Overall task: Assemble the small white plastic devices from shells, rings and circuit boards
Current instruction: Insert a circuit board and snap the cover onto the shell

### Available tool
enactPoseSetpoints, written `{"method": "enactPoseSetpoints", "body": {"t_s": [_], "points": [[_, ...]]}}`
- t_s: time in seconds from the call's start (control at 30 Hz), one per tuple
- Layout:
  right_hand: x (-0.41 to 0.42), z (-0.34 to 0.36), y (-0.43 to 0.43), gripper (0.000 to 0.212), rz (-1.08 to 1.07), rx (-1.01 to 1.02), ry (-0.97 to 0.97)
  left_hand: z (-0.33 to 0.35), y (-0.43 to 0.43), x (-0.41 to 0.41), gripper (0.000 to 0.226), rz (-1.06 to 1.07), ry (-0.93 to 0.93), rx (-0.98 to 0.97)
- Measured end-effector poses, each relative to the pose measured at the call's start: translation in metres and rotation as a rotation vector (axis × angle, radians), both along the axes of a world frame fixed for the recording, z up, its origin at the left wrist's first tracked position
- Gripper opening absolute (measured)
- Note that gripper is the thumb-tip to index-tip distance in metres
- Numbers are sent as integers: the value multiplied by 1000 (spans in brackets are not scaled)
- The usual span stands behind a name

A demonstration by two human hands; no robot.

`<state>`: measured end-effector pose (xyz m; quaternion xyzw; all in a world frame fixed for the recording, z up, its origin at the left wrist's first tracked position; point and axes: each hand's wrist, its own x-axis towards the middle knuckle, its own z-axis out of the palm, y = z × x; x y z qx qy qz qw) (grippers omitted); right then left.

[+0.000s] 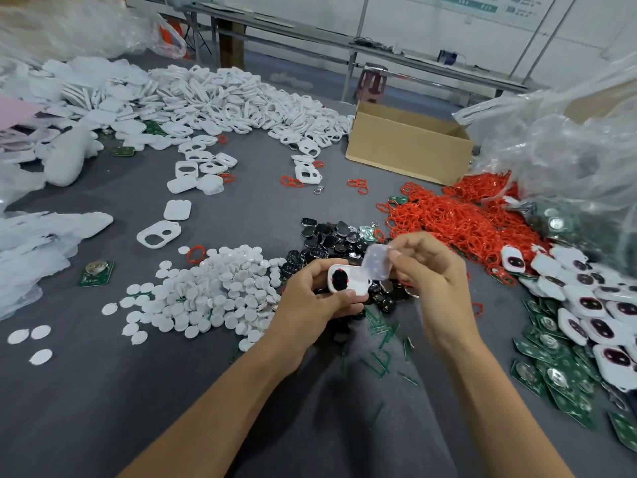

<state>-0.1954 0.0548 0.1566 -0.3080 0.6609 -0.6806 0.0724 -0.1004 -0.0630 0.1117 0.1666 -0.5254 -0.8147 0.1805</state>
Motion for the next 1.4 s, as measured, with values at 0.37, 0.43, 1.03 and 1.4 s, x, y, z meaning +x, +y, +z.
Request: {"method": "enactPoseSetpoints", "body": {"t_s": [0.37,0.43,1.03,1.4], "points": [[-5,12,-28,18,86,414,358,2,0,3,48,-41,-28,-130],[-4,10,-31,16,92,419,325,2,0,3,47,-38,-21,-133],[-1,-1,-26,16,108,474,421,-1,-1,2,36,-14,32,-89],[-3,-8,-12,38,143,640,791,-3,-2,0,36,13,44,-20]]}}
